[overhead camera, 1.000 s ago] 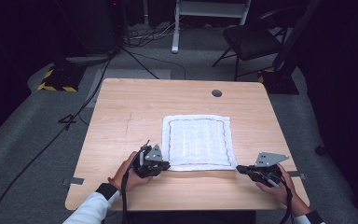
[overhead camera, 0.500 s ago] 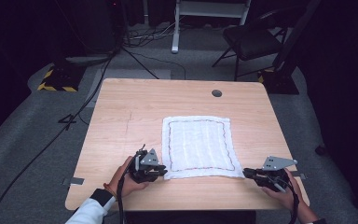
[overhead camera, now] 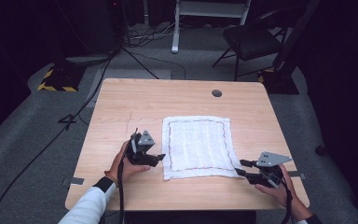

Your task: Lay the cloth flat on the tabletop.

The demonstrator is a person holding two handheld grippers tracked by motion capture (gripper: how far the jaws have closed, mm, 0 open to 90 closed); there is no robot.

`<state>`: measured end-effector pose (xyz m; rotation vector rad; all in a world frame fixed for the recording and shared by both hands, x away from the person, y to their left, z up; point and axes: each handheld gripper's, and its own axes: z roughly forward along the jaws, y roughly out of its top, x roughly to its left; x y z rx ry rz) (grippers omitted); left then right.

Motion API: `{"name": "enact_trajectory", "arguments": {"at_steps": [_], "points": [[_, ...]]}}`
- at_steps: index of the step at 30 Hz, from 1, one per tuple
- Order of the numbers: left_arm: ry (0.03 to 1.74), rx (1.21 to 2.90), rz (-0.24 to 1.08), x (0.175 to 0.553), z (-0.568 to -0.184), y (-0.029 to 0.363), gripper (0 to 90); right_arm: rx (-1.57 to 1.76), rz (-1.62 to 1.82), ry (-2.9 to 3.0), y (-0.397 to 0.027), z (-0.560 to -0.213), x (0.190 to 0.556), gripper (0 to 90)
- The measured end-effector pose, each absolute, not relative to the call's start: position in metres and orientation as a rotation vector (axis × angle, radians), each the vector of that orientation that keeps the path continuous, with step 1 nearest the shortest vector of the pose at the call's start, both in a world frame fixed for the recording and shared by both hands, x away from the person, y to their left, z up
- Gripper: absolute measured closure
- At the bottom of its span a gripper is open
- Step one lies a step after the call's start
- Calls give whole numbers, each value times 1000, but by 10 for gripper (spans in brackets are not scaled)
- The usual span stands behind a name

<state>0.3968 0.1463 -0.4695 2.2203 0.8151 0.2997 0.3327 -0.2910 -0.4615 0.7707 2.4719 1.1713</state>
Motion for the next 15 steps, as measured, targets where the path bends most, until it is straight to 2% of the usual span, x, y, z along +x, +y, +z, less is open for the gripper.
{"name": "enact_trajectory", "arguments": {"at_steps": [3, 5, 8, 15], "points": [[845, 2207, 309, 415, -470, 145, 240, 742, 1156, 2497, -277, -464, 335, 512], [853, 2200, 387, 424, -470, 142, 229, 717, 1144, 2509, -269, -464, 337, 487], [869, 2200, 370, 442, -470, 136, 206, 672, 1149, 2524, -247, -465, 343, 427], [891, 2177, 425, 474, -471, 126, 213, 574, 1160, 2562, -208, -466, 349, 437]]}}
